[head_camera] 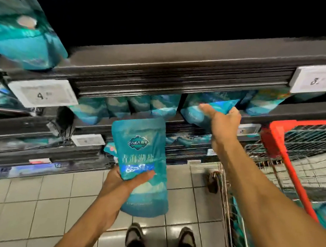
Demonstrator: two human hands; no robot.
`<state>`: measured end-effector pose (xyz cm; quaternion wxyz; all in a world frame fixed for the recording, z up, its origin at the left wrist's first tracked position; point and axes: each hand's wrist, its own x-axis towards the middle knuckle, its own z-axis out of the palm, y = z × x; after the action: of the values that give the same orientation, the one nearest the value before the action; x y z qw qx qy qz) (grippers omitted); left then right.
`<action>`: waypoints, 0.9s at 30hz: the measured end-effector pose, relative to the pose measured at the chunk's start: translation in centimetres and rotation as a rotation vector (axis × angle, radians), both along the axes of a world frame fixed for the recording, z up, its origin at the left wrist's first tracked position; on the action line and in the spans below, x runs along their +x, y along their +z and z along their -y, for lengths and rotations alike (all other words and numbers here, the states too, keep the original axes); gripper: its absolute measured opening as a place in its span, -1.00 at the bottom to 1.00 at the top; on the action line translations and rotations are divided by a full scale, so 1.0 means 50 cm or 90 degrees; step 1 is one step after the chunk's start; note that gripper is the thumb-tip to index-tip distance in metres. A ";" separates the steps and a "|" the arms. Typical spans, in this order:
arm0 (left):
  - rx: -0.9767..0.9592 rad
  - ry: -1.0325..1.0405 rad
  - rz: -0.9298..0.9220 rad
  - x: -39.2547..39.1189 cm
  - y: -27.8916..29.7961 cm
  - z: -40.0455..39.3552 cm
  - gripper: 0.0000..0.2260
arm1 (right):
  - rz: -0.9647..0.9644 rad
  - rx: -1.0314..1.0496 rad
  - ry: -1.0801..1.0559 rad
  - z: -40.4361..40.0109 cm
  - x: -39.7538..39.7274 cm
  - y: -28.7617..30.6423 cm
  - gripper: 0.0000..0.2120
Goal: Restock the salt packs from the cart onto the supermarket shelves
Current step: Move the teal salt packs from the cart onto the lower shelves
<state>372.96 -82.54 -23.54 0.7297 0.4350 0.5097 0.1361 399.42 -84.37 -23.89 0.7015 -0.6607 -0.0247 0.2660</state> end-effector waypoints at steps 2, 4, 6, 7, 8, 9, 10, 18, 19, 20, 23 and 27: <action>-0.021 0.009 0.009 -0.003 -0.015 0.002 -0.55 | 0.030 -0.025 0.003 -0.027 0.009 -0.008 -0.74; -0.030 0.012 0.018 -0.005 -0.027 0.005 -0.60 | 0.053 -0.025 0.025 -0.047 0.011 -0.020 -0.73; -0.033 0.020 0.023 -0.006 -0.037 0.007 -0.62 | 0.067 -0.003 0.066 -0.065 0.006 -0.024 -0.74; -0.036 0.024 0.021 -0.008 -0.044 0.007 -0.62 | 0.076 0.002 0.086 -0.073 0.002 -0.025 -0.71; -0.040 0.029 0.018 -0.008 -0.050 0.008 -0.62 | 0.091 0.004 0.109 -0.080 -0.002 -0.028 -0.67; -0.045 0.035 0.015 -0.009 -0.056 0.007 -0.61 | 0.108 0.001 0.143 -0.083 -0.002 -0.033 -0.65; -0.050 0.039 0.011 -0.010 -0.061 0.006 -0.60 | 0.126 -0.014 0.176 -0.084 -0.006 -0.036 -0.65; -0.066 0.008 -0.011 -0.009 -0.071 0.012 -0.57 | 0.205 -0.173 0.292 -0.066 0.019 -0.025 -0.77; -0.069 0.007 -0.013 -0.007 -0.070 0.013 -0.57 | 0.212 -0.176 0.308 -0.066 0.022 -0.027 -0.79; -0.070 0.007 -0.014 -0.005 -0.070 0.013 -0.58 | 0.213 -0.185 0.320 -0.065 0.021 -0.026 -0.83; -0.062 0.000 -0.003 0.005 -0.064 0.011 -0.59 | 0.193 -0.169 0.338 -0.064 0.020 -0.030 -0.86; -0.048 -0.004 0.001 0.017 -0.062 0.002 -0.58 | 0.204 -0.172 0.344 -0.049 0.017 -0.025 -0.83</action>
<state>373.80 -82.66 -26.66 0.7462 0.4088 0.5126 0.1152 400.28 -81.90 -25.16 0.4989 -0.7505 -0.2734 0.3363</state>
